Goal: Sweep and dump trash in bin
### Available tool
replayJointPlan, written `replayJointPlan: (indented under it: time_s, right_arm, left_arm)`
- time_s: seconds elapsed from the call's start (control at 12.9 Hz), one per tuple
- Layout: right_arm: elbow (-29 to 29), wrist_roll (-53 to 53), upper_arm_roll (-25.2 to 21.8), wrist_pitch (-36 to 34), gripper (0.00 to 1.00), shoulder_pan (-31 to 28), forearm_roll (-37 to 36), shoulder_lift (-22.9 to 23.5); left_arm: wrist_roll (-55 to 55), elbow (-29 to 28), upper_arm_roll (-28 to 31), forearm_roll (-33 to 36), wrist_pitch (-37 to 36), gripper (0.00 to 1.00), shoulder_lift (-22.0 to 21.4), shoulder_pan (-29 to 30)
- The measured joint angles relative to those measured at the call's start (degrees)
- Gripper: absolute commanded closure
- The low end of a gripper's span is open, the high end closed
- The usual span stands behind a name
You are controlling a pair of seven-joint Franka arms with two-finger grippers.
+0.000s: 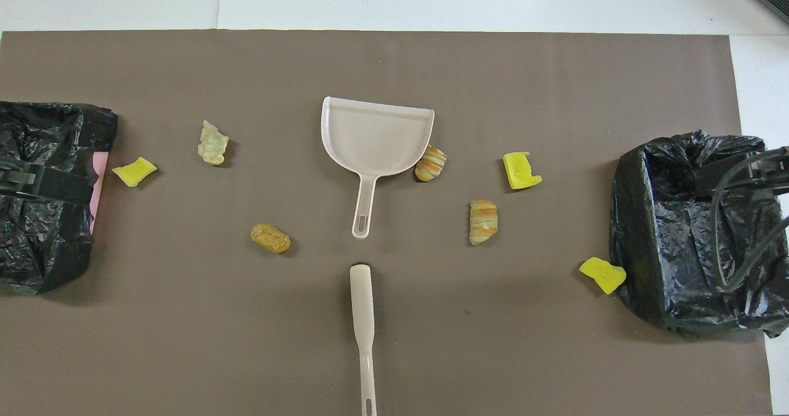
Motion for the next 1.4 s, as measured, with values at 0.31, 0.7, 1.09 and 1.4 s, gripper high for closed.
replayJointPlan:
  time_s: [0.31, 0.7, 1.09, 1.4]
  right_arm:
    - [-0.14, 0.0, -0.35, -0.57, 0.0, -0.81, 0.24, -0.13]
    - [-0.41, 0.0, 0.08, -0.57, 0.0, -0.55, 0.43, -0.41]
    - [-0.78, 0.0, 1.41, 1.79, 0.0, 0.65, 0.45, 0.24]
    - [-0.4, 1.99, 2.76, 4.54, 0.0, 4.82, 0.46, 2.9]
  left_arm:
    - [-0.01, 0.0, 0.0, 0.0, 0.0, 0.0, 0.0, 0.0]
    - [-0.23, -1.21, -0.42, -0.05, 0.35, 0.0, -0.49, -0.01]
    - [-8.08, -11.89, -3.96, -4.37, 3.4, 0.0, -6.97, -0.17]
    - [-14.44, -25.16, -10.94, -7.59, 7.78, 0.0, -15.49, -0.25]
